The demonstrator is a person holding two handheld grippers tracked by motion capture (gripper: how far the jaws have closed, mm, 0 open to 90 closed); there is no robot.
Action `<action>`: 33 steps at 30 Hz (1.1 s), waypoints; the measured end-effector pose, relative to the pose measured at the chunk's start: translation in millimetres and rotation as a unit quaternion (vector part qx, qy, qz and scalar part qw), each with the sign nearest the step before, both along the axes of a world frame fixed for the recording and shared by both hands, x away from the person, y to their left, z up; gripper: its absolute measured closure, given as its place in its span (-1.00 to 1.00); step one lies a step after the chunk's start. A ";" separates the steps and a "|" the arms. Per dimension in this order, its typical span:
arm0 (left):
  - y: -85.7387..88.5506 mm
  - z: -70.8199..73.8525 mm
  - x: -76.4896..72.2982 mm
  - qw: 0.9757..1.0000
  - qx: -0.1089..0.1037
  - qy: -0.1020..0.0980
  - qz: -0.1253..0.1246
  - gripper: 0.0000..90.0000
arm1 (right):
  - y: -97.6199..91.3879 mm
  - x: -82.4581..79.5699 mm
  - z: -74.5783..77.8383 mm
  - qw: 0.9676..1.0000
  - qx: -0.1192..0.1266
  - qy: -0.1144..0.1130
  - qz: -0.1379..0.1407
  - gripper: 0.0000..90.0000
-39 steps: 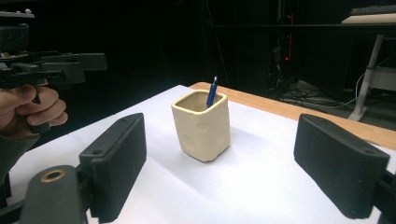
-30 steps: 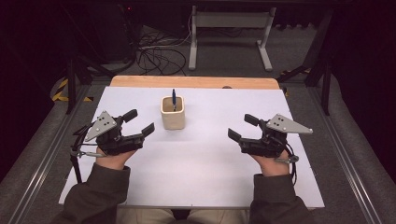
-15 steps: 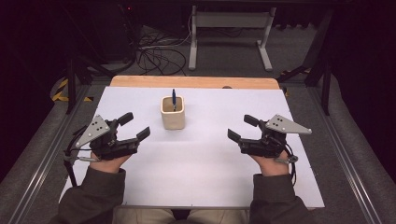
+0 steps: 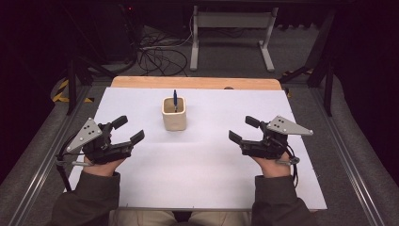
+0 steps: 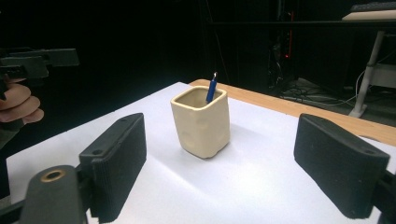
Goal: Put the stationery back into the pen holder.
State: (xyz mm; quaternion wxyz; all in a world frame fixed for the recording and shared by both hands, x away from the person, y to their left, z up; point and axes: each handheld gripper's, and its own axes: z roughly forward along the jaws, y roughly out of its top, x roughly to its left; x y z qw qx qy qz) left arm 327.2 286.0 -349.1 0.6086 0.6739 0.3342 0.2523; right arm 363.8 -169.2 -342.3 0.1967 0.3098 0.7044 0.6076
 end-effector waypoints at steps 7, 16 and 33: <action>3.6 -0.5 -1.1 1.000 -0.001 -0.001 0.001 -0.58 | 1.0 0.7 -0.9 1.000 0.001 0.001 0.000 -0.61; 1.7 -1.2 -0.9 1.000 0.002 0.001 -0.001 -0.58 | 0.5 1.5 -1.5 1.000 -0.001 0.002 0.000 -0.61; 1.5 -3.8 1.0 1.000 0.006 0.004 -0.001 -0.58 | 1.0 2.2 -2.3 1.000 -0.002 0.004 0.000 -0.61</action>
